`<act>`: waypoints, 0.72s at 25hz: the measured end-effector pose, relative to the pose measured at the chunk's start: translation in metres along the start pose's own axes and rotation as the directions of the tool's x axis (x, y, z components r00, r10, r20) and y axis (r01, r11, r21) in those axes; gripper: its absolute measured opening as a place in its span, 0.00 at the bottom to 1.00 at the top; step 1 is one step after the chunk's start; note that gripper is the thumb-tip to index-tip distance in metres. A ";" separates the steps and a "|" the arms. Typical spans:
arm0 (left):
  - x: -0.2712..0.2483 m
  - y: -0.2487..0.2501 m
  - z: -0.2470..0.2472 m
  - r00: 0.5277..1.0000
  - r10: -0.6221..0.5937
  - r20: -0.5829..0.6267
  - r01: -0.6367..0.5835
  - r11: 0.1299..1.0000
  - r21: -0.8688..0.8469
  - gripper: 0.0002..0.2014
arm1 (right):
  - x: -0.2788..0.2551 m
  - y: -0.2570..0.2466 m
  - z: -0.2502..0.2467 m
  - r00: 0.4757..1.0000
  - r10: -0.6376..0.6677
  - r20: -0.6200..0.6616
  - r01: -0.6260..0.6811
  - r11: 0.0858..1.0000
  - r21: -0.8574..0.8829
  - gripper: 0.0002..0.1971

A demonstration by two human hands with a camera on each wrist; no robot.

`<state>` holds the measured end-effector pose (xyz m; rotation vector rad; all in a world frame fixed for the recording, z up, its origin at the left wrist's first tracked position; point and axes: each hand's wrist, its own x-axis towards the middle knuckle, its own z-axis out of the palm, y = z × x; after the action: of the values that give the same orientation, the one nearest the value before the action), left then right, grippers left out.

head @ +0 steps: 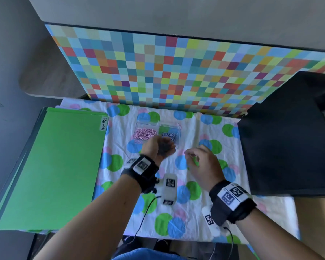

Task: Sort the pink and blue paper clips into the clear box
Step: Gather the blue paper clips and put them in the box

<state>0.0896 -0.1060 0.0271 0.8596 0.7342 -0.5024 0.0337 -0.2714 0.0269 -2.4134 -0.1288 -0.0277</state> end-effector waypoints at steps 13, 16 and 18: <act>0.024 0.051 0.017 0.956 0.293 -0.017 -0.224 0.765 0.604 0.15 | 0.033 0.016 0.004 0.967 0.193 0.167 -0.200 0.980 0.027 0.08; 0.022 0.069 -0.025 0.814 0.555 0.172 -0.233 0.040 0.972 0.19 | 0.064 0.006 0.010 0.914 0.329 0.236 -0.362 0.926 0.111 0.10; 0.024 0.075 -0.054 0.849 0.461 0.258 -0.177 -0.211 0.961 0.34 | 0.087 0.006 0.017 0.868 0.413 0.275 -0.456 0.883 0.114 0.11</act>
<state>0.1349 -0.0223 0.0226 2.6310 0.0432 -0.4128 0.1210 -0.2576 0.0151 -2.2065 0.2970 0.4724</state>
